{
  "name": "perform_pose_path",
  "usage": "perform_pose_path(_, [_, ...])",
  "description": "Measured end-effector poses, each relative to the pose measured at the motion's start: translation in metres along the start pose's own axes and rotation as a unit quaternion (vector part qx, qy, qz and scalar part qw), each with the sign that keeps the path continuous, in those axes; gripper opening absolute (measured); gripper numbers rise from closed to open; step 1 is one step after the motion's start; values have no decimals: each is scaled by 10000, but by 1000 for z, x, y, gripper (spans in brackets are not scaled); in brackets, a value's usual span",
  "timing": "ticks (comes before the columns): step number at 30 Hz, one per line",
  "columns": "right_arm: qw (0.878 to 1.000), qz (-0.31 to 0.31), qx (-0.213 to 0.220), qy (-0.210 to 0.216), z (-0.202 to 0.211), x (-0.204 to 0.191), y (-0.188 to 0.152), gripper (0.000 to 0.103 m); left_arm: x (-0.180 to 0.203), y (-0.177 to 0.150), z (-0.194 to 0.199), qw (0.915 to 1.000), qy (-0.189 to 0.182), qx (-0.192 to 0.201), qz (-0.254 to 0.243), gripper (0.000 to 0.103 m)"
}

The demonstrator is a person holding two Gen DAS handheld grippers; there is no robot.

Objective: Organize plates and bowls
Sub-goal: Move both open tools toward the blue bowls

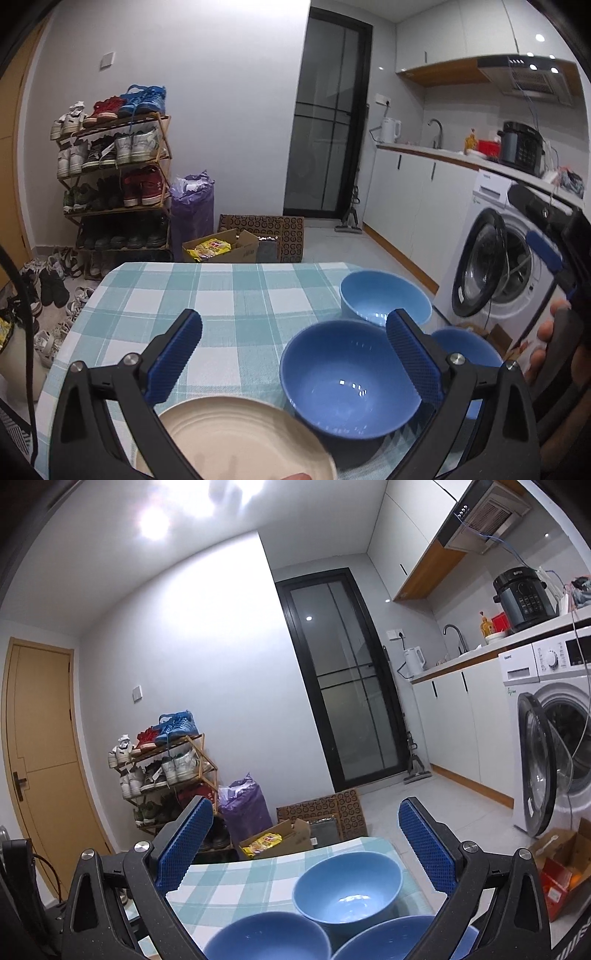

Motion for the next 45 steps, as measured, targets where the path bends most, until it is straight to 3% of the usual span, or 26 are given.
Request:
perform_pose_path(11, [9984, -349, -341, -298, -31, -1, -26, 102, -24, 19, -24, 9935, 726, 327, 811, 102])
perform_pose_path(17, [9964, -473, -599, -377, -49, -3, -50, 102, -26, 23, -37, 9869, 1155, 511, 1001, 102])
perform_pose_path(26, [9940, -703, -707, -440, -69, -6, -65, 102, -21, 22, -58, 9849, 1322, 323, 1067, 101])
perform_pose_path(31, [9902, -784, -504, -1038, -69, 5, -66, 102, -18, 15, -70, 9818, 1440, -16, 1242, 101])
perform_pose_path(34, [9820, -810, -476, -1635, -66, 14, -69, 102, -16, 9, -73, 9787, 1598, -58, 1285, 101])
perform_pose_path(36, [9768, -1054, -583, -1769, -66, 19, -74, 102, -13, 6, -76, 9787, 1584, -90, 1301, 101])
perform_pose_path(39, [9826, -1105, -592, -1373, -69, 11, -75, 102, -12, 2, -80, 9786, 1614, -171, 1264, 101])
perform_pose_path(45, [9888, -659, -544, -1226, -77, -7, -71, 102, -16, 0, -83, 9769, 1754, -175, 1212, 102])
Point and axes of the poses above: each gripper's, at about its wrist camera, not at the fingertips, and z roughly against the way its jaws point, x to its right, y to its top, the point moved 9 cm from there along -z, roughly the way its jaws point, and after that the axes turned 5 degrees about y, right-handed, at the moved point
